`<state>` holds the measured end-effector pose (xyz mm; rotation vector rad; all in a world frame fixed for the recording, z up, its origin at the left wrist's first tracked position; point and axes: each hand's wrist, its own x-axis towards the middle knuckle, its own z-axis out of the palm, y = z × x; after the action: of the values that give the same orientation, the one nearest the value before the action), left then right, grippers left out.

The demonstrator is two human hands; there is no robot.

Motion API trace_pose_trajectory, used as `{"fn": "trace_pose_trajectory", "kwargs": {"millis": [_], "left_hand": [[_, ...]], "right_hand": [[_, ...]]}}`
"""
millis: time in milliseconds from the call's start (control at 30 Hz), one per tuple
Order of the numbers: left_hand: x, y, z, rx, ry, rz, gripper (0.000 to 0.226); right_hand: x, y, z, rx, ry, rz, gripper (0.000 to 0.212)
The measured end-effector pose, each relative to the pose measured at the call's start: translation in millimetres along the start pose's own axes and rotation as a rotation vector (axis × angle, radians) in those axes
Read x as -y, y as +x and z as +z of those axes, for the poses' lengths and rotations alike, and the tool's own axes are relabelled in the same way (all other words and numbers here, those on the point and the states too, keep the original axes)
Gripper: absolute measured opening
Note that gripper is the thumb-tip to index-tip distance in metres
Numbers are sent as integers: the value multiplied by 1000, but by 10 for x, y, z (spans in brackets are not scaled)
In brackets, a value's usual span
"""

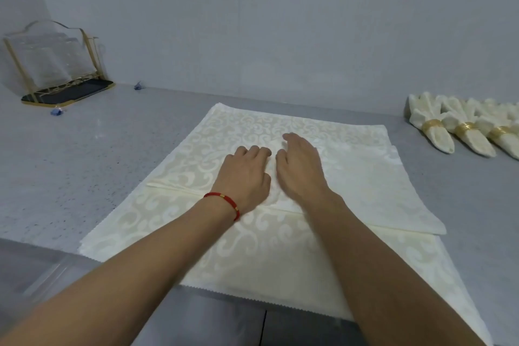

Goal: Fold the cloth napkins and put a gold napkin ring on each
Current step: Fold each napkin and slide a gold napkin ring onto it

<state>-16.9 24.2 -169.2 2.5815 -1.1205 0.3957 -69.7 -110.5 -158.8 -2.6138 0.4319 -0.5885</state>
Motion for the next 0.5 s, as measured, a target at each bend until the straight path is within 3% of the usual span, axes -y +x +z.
{"fn": "trace_pose_trajectory", "kwargs": {"millis": [67, 200, 333, 500], "left_hand": [[10, -6, 3, 41, 68, 23, 51], [-15, 12, 10, 52, 79, 32, 59], [-20, 7, 17, 60, 56, 47, 61], [-13, 5, 24, 60, 45, 45, 57]], "right_hand": [[-161, 153, -224, -60, -78, 150, 46], [-832, 511, -733, 73, -434, 382, 44], [-1493, 553, -901, 173, -681, 324, 34], [-1692, 618, -1006, 194, -573, 363, 36]]}}
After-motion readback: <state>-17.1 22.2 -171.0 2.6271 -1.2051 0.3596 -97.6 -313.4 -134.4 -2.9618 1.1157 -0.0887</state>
